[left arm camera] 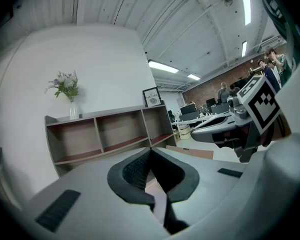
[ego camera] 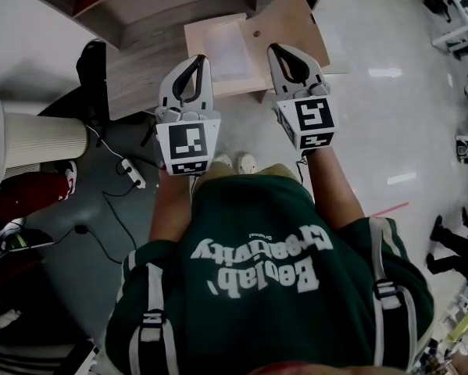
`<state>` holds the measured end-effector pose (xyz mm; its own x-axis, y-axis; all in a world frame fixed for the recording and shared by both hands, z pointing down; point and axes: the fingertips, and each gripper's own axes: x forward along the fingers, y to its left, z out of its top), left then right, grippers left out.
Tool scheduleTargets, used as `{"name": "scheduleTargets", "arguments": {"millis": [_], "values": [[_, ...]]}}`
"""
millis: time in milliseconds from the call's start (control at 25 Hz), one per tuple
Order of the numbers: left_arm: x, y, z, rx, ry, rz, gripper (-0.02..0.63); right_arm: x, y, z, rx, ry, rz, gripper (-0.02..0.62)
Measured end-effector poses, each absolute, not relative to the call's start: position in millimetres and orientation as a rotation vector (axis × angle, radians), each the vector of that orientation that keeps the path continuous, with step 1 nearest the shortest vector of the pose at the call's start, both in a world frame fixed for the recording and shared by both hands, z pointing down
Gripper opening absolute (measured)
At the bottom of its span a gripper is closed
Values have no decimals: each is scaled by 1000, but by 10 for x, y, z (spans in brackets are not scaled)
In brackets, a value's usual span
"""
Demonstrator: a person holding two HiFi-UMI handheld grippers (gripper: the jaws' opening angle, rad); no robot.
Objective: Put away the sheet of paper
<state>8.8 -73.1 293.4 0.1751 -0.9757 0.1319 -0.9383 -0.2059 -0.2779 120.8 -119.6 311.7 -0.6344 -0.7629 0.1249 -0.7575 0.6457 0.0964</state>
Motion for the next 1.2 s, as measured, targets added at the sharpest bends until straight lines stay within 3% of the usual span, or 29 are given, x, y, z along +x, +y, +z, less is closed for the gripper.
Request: {"name": "scheduleTargets", "arguments": {"millis": [1200], "values": [[96,-732,2902,-2284,1882,-397,18,1272,-1160,3032,1300,-2695,-136,34]]}}
